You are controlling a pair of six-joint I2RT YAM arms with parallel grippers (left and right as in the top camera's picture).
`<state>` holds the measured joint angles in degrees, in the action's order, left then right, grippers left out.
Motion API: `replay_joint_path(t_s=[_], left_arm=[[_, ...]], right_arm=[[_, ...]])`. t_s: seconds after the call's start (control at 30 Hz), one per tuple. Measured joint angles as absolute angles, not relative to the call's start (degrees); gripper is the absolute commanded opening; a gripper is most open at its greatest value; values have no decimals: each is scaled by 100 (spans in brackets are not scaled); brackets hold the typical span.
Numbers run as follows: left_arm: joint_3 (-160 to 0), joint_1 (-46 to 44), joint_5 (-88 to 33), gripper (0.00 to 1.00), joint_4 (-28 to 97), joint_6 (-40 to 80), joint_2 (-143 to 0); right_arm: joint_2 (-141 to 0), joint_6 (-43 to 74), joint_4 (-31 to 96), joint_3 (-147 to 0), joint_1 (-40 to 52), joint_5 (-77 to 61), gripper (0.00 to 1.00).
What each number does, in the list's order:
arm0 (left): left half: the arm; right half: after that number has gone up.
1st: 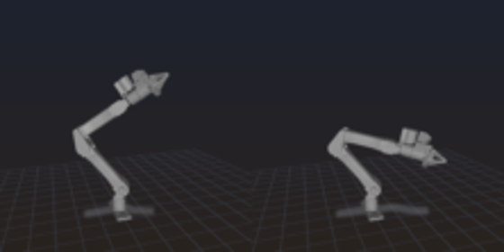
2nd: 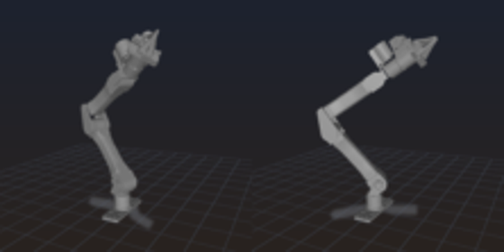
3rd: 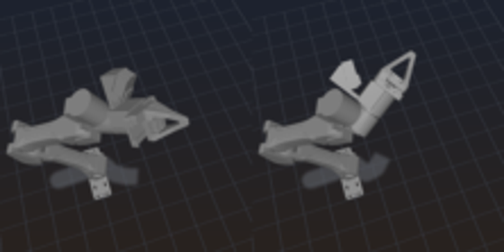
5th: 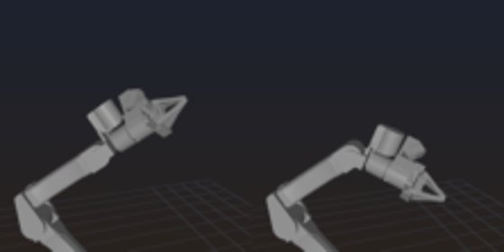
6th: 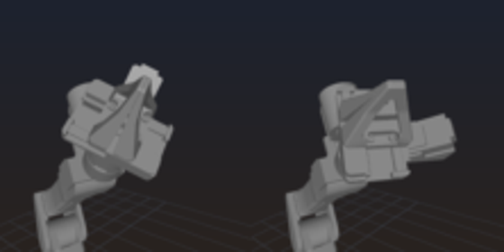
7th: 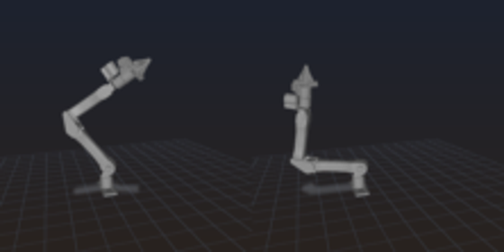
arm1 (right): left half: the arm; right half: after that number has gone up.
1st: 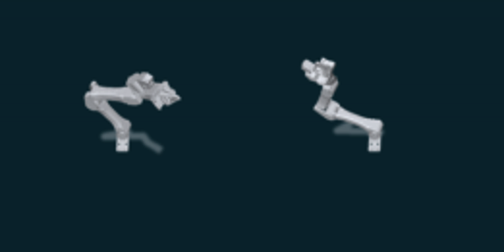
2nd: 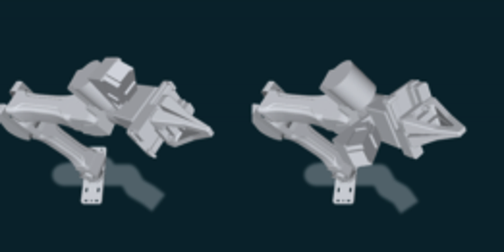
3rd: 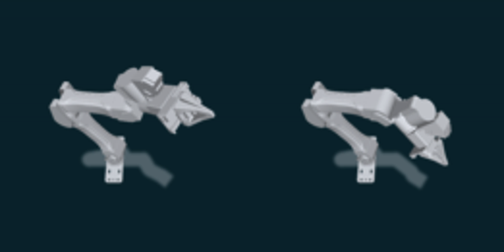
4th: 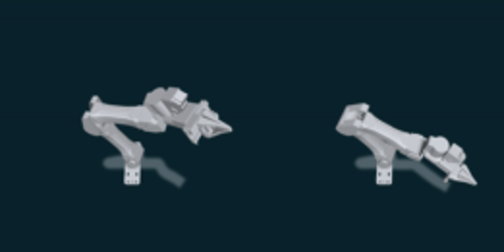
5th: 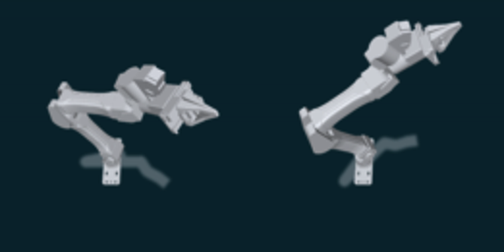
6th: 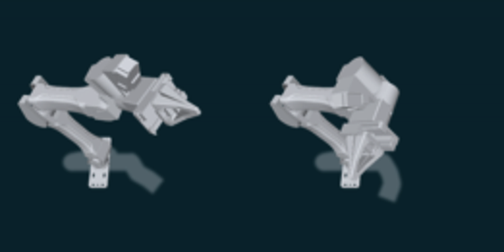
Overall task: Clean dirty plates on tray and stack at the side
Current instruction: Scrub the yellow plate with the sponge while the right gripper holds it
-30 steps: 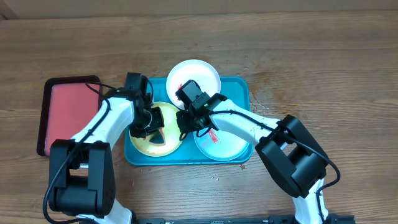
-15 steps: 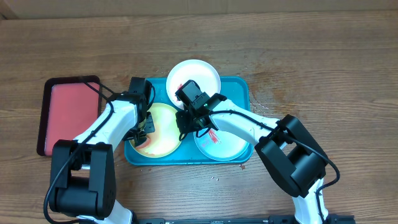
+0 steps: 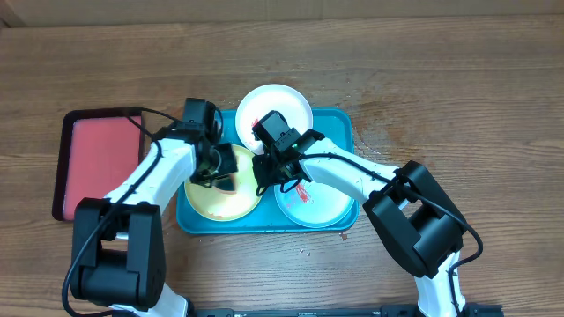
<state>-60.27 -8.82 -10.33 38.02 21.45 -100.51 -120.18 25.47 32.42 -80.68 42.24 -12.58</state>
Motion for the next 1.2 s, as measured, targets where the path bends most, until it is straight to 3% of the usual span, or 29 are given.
replay_joint_path(t_s=[0.23, 0.6, 0.8, 1.0, 1.2], left_arm=[[-6027, -1227, -1347, 4, 3837, 2152, -10051], [-6040, -1203, 587, 4, 4871, 2458, -10051], [-6038, -1074, 1525, 4, 4189, 2561, -10051], [-6042, -1072, 932, 4, 3039, 2582, -10053], [-6045, -1076, -342, 4, 3138, 2613, -10053]], right_arm=[[-12018, 2547, 3240, -8068, 4224, -1258, 8], [-12018, 2545, 3260, -8068, 4226, -1249, 8], [-12018, 2545, 3267, -8068, 4224, -1251, 8], [-12018, 2550, 3264, -8073, 4224, -1245, 8], [-12018, 2550, 3288, -8079, 4209, -1245, 8]])
